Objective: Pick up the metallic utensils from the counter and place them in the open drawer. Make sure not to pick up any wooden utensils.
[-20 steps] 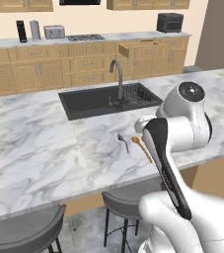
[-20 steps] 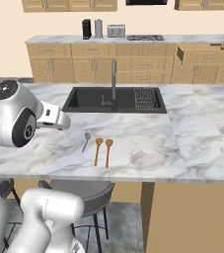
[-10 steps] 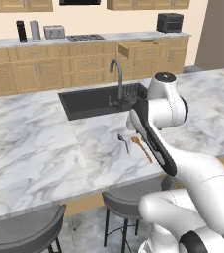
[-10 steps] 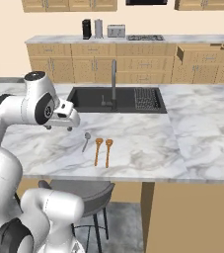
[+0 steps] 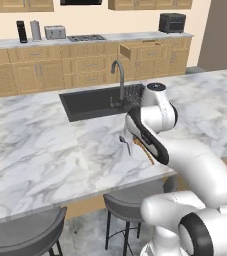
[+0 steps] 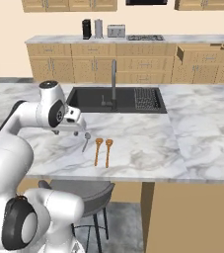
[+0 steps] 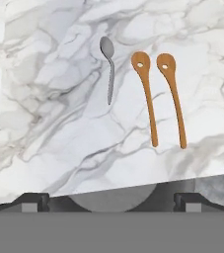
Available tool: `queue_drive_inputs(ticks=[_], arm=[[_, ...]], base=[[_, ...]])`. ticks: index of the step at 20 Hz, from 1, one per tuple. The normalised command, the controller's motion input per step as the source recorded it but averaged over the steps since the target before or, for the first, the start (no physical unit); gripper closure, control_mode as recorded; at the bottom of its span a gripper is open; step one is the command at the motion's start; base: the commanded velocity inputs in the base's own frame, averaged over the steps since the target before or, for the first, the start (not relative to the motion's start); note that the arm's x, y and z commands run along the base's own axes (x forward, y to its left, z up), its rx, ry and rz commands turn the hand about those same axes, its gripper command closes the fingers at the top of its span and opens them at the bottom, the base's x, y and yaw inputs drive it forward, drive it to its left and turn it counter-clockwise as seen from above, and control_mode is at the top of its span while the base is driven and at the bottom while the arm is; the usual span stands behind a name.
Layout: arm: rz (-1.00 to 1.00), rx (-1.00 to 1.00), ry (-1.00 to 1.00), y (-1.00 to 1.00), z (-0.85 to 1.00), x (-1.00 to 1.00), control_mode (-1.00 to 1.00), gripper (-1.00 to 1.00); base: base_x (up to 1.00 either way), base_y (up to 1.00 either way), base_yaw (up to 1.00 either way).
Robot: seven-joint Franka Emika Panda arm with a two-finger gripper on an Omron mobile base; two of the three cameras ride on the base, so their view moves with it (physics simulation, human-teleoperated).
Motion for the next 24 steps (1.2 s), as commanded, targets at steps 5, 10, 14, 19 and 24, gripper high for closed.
queue_drive_inputs(ticks=[5,10,14,19,24], arm=[[0.02,0.0,0.04,0.0,-0.33,0.39,-1.0,-1.0],[0.02,0.0,0.04,0.0,-0.38,0.33,-1.0,-1.0],[0.01,0.0,0.04,0.0,-0.32,0.35,-1.0,-1.0],[0.0,-0.01,0.02,0.0,-0.23,0.28,-1.0,-1.0],[0.0,-0.02,0.03,0.0,-0.21,0.27,-1.0,-1.0]], base=[[0.0,0.0,0.0],[0.0,0.0,0.0],[0.0,0.0,0.0],[0.0,0.0,0.0],[0.0,0.0,0.0]])
